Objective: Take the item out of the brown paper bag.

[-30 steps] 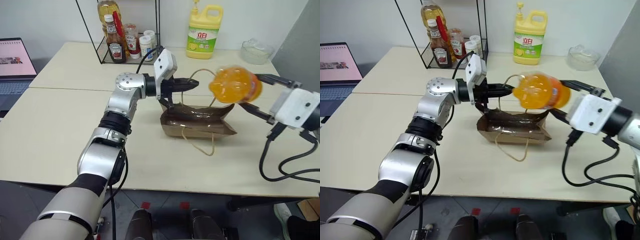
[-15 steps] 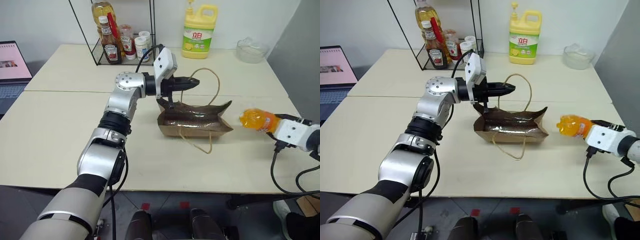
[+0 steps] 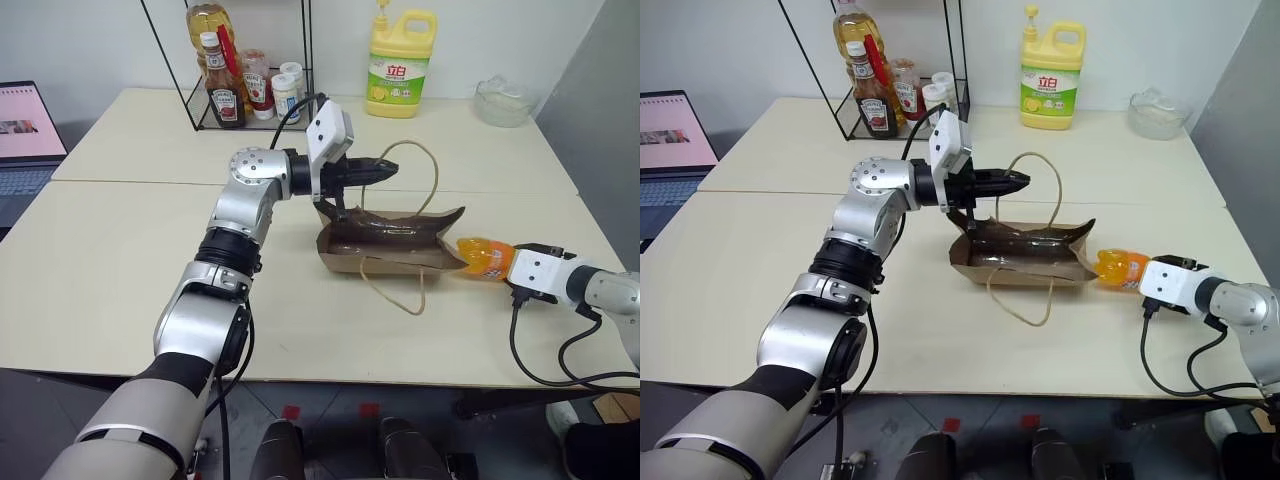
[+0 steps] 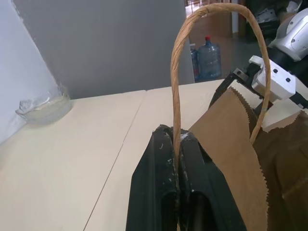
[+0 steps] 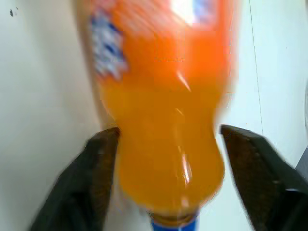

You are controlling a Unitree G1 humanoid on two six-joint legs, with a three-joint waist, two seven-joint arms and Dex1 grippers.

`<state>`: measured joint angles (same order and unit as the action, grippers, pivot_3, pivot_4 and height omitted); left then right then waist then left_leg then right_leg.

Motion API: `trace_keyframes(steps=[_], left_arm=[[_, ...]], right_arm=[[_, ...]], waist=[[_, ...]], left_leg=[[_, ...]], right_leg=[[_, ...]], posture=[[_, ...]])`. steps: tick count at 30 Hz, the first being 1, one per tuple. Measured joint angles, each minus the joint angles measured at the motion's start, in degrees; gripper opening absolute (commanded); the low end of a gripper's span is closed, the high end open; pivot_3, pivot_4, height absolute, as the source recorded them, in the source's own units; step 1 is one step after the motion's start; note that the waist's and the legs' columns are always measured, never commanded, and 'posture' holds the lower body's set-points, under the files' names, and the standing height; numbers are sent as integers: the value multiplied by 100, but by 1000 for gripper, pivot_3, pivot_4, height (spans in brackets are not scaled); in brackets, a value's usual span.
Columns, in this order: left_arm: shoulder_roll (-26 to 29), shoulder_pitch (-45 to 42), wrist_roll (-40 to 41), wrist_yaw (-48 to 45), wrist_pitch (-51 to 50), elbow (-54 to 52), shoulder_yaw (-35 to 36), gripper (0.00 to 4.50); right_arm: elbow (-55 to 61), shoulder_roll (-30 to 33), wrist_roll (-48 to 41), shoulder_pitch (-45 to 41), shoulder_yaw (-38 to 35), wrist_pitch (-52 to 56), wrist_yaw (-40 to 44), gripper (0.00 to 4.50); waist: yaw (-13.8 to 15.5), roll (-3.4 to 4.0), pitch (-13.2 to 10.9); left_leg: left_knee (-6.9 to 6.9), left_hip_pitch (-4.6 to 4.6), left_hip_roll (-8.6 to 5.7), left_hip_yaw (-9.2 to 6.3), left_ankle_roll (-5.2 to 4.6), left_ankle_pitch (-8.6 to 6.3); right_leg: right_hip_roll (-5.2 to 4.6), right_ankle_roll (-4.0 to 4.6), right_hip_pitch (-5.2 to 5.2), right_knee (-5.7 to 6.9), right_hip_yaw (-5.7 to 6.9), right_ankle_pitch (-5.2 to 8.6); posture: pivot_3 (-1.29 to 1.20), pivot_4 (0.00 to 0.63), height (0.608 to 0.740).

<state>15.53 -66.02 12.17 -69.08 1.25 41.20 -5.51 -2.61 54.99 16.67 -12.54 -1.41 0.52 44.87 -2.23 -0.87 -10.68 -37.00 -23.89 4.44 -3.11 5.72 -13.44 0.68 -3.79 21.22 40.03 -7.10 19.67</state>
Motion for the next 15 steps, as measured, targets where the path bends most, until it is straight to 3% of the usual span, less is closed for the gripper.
trace_keyframes(steps=[8, 11, 15], left_arm=[[1, 3, 0, 87, -22, -4, 0, 0], [1, 3, -1, 105, -68, 14, 1, 0], [-5, -13, -7, 228, -80, 197, 26, 0]], right_arm=[[742, 204, -723, 93, -386, 268, 507, 4474], [1698, 203, -1741, 171, -872, 971, 941, 4474], [3200, 160, -3549, 17, -1572, 2798, 1114, 4474]], waist=[[3, 0, 0], [4, 0, 0], [11, 0, 0]], left_leg=[[1, -1, 0, -1, 0, 0], [1, 0, 0, -2, 0, 0], [0, 0, 1, -10, -1, 0]], right_leg=[[0, 0, -1, 0, 1, 0], [0, 0, -3, 0, 2, 0], [0, 0, -11, -1, 9, 0]], posture=[[0, 150, 740], [0, 150, 740], [0, 150, 740]])
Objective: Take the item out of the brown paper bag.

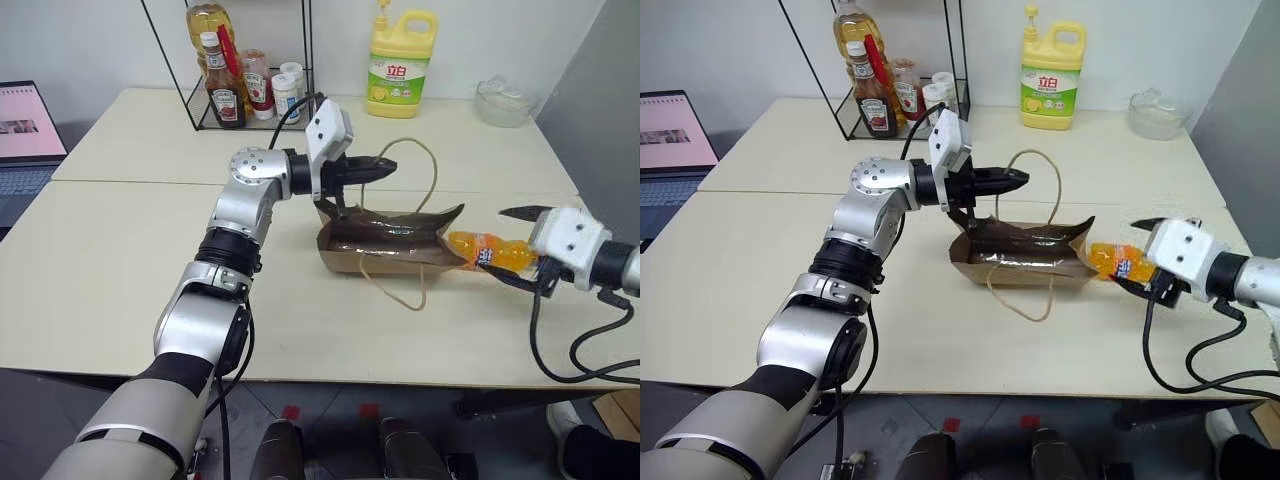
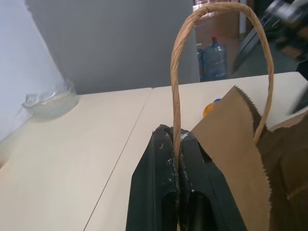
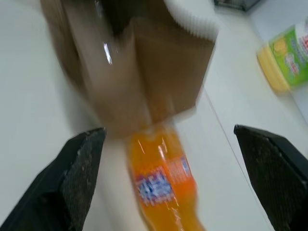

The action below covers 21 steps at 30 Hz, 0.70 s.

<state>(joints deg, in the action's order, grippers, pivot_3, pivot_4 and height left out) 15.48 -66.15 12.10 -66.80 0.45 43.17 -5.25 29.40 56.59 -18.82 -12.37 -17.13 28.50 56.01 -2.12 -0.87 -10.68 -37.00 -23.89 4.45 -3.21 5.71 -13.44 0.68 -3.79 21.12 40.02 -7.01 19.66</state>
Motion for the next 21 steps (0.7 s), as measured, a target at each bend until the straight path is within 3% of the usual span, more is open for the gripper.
trace_keyframes(steps=[4, 8, 17, 20, 21], left_arm=[[-12, -158, -132, 294, 23, 389, 14, 0], [-62, -346, -283, 580, 135, 738, 19, 0], [-127, -584, -314, 607, 121, 1079, 111, 1240], [-110, -608, -321, 592, 124, 1088, 112, 2000], [-88, -615, -329, 573, 128, 1088, 110, 2000]], right_arm=[[811, 161, -1419, -189, -587, 1488, -103, 4474], [1152, 257, -2170, -447, -911, 2232, -440, 4474], [1285, 295, -2444, -470, -898, 2480, -1032, 4500], [1282, 295, -2477, -470, -851, 2477, -1118, 4500], [1283, 297, -2481, -469, -849, 2467, -1131, 4500]], waist=[[38, 0, 0], [40, 0, 0], [37, 0, 0], [37, 0, 0], [36, 0, 0]], left_leg=[[-3, -1, 0, 0, -18, -10], [-1, -2, -1, 0, -19, -11], [0, -4, -1, 0, -19, -11], [0, -4, -1, 0, -19, -11], [0, -4, -1, 0, -19, -11]], right_leg=[[-1, 0, -1, -1, 2, 0], [-1, 0, 0, -2, 2, 0], [0, 0, 5, -1, 2, 0], [0, -1, 6, -1, 2, 0], [0, 0, 6, -1, 2, 0]], posture=[[0, 150, 740], [0, 150, 740], [0, 150, 740], [0, 150, 740], [0, 150, 740]])
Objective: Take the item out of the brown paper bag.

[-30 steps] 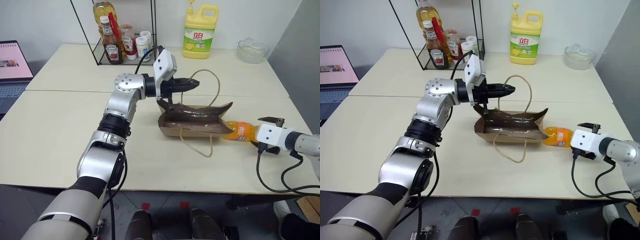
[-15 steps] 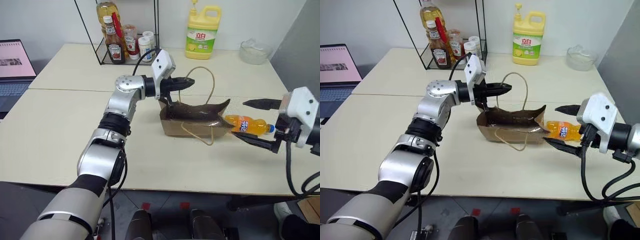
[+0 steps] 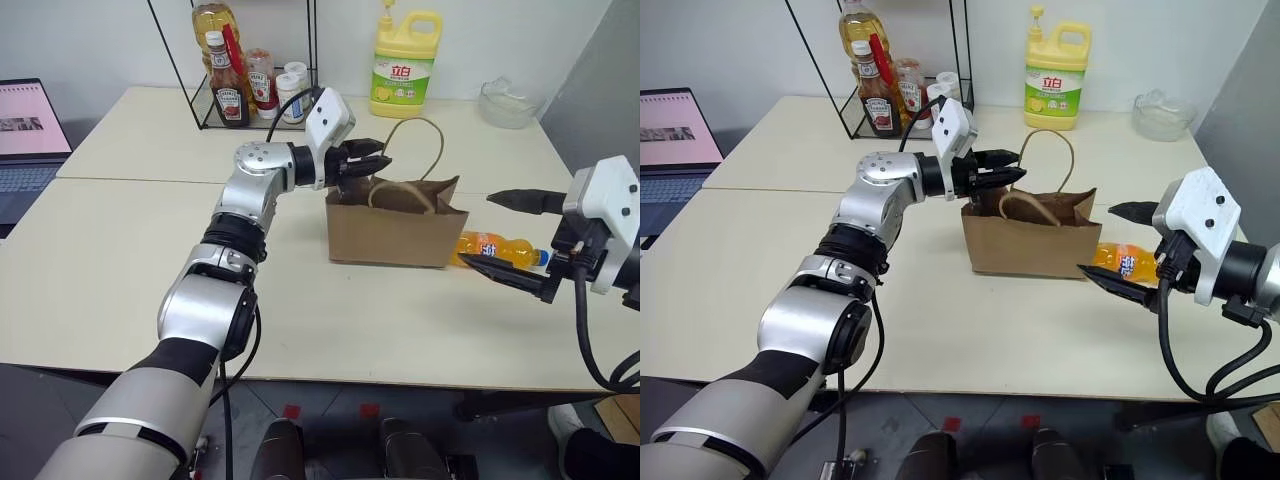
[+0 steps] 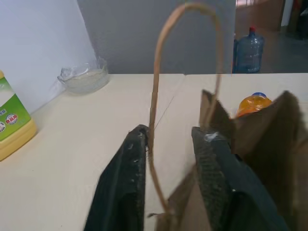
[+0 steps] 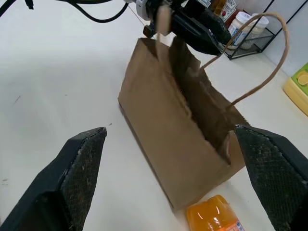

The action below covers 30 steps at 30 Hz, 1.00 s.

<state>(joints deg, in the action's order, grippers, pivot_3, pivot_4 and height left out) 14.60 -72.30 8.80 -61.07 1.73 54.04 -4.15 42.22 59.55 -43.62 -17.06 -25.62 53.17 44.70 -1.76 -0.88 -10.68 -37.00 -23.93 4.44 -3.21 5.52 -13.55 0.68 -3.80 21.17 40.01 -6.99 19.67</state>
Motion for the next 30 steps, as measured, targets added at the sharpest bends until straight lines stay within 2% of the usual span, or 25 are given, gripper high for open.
trace_keyframes(steps=[7, 12, 21, 24, 30], left_arm=[[461, 11, -44, -356, -49, -352, -1, 2000], [851, 404, 33, -491, -497, -1322, 6, 2000], [1788, 1916, 626, -180, -2403, -3958, 429, 2000], [2097, 2745, 788, -21, -2844, -4782, 615, 2000], [2448, 3767, 1182, 359, -3548, -6007, 1046, 2000]], right_arm=[[-26, 38, 38, 88, 111, -122, -28, 4500], [-28, 38, 80, 248, 109, -166, -123, 4500], [132, -127, -17, 634, -424, -128, -434, 4500], [261, -199, -66, 789, -735, -68, -599, 4500], [409, -394, -268, 1318, -1101, -6, -700, 4500]], waist=[[-7, 0, 0], [-7, 0, 0], [-9, 1, 1], [-6, 1, 1], [23, -4, 2]], left_leg=[[1, -1, 1, 0, 0, 0], [1, 0, 3, 0, 1, 0], [1, 2, 9, 0, 1, 1], [0, 2, 10, 0, 2, 1], [-2, 3, 11, -1, 2, 1]], right_leg=[[1, 0, 2, 1, 0, 0], [1, 0, 2, 1, 1, 0], [1, 0, 0, 3, 2, 0], [1, 0, 0, 3, 3, 0], [0, 0, -7, 1, 5, 0]], posture=[[0, 150, 740], [0, 150, 740], [0, 150, 740], [0, 150, 740], [0, 150, 740]])
